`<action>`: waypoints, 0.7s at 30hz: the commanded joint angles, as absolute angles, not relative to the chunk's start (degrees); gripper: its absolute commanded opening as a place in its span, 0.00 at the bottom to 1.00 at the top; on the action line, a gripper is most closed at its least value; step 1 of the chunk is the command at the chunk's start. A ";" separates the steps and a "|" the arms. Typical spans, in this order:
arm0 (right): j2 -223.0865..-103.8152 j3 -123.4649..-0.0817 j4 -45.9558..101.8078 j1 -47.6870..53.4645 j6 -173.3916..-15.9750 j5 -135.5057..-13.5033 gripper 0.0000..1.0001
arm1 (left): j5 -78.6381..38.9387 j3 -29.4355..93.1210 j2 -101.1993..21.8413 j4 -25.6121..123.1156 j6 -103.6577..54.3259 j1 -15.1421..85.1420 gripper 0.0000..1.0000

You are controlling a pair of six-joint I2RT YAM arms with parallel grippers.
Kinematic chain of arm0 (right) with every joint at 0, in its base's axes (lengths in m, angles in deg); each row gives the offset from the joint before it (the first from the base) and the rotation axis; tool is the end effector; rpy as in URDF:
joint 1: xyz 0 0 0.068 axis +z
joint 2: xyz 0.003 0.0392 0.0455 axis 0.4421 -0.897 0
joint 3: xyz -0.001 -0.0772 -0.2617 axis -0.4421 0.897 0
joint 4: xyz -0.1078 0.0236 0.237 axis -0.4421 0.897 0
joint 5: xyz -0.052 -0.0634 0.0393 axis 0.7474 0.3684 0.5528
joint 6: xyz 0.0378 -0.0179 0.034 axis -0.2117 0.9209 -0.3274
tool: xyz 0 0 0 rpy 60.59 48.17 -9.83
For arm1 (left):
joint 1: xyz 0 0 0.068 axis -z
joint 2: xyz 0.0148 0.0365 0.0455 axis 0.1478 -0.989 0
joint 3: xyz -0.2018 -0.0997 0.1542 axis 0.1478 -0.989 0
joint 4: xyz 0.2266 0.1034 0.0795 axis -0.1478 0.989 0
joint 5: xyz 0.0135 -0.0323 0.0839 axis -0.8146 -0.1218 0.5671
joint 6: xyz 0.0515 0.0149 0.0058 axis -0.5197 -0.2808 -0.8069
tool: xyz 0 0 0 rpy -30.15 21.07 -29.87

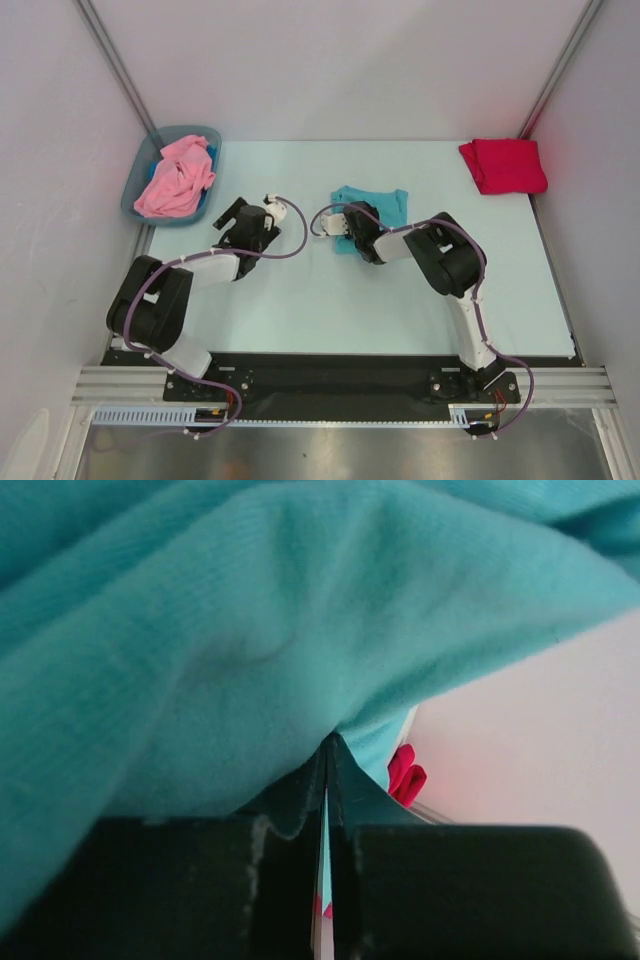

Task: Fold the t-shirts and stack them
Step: Fold the tshirt

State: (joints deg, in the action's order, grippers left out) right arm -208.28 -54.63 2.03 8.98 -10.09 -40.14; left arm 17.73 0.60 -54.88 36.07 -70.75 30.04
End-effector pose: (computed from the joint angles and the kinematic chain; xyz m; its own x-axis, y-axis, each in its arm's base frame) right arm 0.3745 0.2446 0.0971 0.1073 -0.9927 0.0543 -0.4678 -0.0986 -0.8783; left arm 0.2979 -0.0989 0.1695 -0.4688 0.7160 -0.5172 0.2574 0.6709 0.6954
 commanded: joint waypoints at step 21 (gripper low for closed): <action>-202.69 -61.28 3.08 6.72 -12.37 -40.32 0.00 | 19.52 0.11 -51.20 31.97 -68.41 28.80 1.00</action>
State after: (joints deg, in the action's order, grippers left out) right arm -204.01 -59.44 4.70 6.14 -12.43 -39.99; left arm 17.32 0.60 -53.66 35.98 -70.07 29.30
